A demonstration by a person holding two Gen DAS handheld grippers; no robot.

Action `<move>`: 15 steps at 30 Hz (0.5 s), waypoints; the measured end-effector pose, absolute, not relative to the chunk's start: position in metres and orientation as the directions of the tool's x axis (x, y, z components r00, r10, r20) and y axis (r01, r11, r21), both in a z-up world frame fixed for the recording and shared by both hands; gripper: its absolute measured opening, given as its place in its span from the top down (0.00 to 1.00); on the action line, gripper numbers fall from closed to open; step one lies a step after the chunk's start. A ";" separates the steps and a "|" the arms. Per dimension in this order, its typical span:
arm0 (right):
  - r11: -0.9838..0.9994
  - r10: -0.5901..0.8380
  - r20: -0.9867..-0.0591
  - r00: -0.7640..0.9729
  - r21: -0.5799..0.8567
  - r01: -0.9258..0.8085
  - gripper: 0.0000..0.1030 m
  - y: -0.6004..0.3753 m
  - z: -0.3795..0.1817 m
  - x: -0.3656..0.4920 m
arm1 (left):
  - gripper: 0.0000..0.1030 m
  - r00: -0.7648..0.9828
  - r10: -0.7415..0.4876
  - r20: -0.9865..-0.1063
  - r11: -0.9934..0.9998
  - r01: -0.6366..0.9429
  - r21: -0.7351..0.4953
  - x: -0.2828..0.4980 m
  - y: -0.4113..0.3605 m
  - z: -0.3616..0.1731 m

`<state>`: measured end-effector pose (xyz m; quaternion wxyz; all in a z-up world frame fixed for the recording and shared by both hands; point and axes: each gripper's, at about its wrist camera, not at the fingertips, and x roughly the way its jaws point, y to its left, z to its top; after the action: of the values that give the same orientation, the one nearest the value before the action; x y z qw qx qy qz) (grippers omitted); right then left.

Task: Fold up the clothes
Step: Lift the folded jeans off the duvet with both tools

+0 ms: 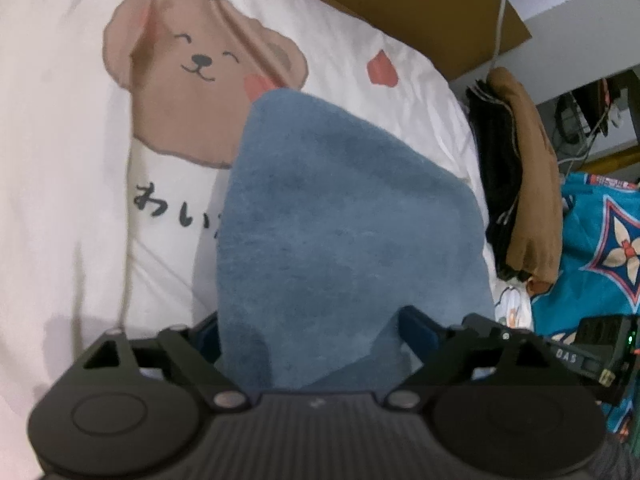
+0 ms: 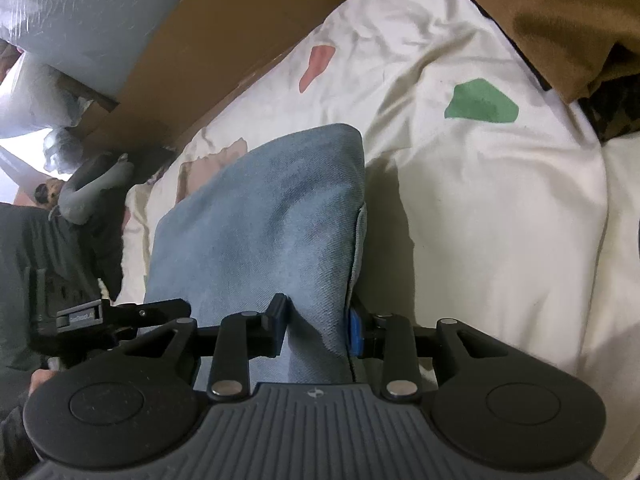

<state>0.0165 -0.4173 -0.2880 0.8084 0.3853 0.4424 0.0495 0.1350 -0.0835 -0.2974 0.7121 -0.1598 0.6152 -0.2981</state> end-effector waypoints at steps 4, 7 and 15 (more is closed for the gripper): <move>0.640 0.480 -0.648 0.591 0.720 0.268 0.65 -0.427 -0.300 0.018 | 0.08 0.047 -0.631 -0.775 0.763 0.222 -0.607 0.139 -0.086 -0.301; 0.618 0.519 -0.629 0.579 0.744 0.255 0.63 -0.431 -0.307 0.020 | 0.08 0.034 -0.639 -0.769 0.755 0.220 -0.618 0.141 -0.086 -0.303; 0.565 0.617 -0.577 0.535 0.798 0.209 0.56 -0.436 -0.327 0.034 | 0.01 0.006 -0.644 -0.765 0.740 0.256 -0.622 0.146 -0.100 -0.309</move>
<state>0.0343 -0.4363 -0.3268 0.7540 0.4462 0.4628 0.1352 0.1463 -0.0997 -0.3092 0.6919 -0.1552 0.6255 -0.3254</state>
